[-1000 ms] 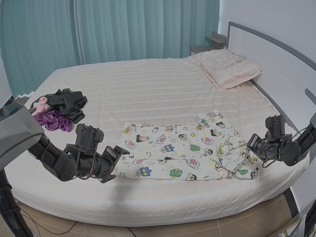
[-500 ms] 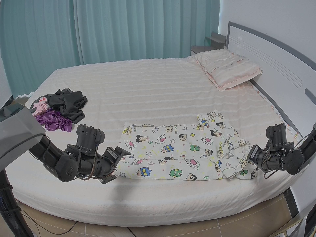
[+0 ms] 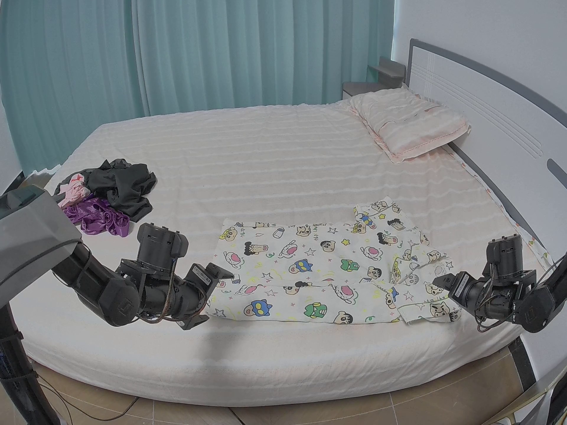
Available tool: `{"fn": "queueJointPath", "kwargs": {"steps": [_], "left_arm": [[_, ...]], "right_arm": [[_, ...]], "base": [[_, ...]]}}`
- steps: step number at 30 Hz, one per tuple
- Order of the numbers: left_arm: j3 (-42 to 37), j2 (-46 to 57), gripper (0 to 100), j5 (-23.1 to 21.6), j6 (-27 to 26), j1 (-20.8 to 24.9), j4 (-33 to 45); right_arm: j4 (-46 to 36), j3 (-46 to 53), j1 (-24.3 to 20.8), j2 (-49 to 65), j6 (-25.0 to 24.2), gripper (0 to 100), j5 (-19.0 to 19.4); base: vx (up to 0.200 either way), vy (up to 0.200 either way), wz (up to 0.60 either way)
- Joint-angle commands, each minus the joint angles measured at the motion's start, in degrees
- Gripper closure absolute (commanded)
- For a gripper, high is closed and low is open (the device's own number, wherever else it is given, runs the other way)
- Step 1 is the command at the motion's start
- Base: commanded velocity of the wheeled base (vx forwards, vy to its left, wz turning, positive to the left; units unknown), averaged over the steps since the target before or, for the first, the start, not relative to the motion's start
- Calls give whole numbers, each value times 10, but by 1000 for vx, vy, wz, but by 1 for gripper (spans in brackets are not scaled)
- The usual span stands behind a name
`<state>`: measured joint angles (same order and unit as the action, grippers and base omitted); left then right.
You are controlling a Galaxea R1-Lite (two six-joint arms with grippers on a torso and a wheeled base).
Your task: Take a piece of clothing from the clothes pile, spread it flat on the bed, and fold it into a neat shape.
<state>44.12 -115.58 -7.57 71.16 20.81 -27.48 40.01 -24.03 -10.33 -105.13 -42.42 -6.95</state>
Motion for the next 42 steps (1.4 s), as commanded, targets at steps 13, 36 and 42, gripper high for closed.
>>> {"fn": "queueJointPath", "kwargs": {"steps": [13,36,42], "left_arm": [[-3,2,0,0,0,1,0],[-8,5,0,1,-6,16,0],[-8,5,0,1,-6,16,0]], "right_arm": [[32,-115,-98,-140,-14,0,37],[-89,-353,-132,-276,-14,0,31],[-108,-388,-118,-288,-14,0,26]], "base": [[0,0,0],[0,0,0],[0,0,0]]}}
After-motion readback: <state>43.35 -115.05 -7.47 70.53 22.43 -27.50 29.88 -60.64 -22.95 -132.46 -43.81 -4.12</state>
